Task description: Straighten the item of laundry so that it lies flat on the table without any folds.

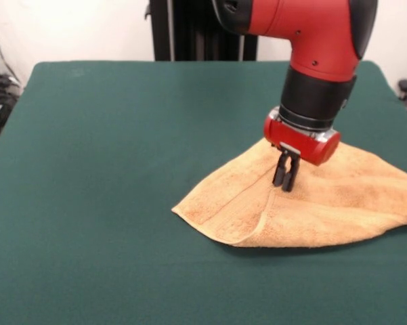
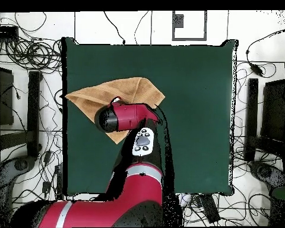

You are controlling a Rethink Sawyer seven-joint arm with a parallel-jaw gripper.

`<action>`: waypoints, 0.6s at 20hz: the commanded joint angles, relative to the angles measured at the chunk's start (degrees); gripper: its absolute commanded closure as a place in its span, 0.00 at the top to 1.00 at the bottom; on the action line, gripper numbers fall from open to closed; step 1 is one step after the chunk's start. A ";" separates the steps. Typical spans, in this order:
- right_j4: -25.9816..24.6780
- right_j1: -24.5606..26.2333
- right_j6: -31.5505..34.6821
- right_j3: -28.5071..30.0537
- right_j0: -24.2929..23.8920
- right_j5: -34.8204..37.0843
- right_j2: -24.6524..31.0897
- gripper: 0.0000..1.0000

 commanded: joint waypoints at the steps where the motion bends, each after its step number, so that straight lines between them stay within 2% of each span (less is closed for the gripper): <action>1: 2.93 2.48 7.06 1.28 1.31 -0.97 2.11 0.00; 12: 3.45 2.46 6.61 1.45 1.17 -0.68 2.11 0.00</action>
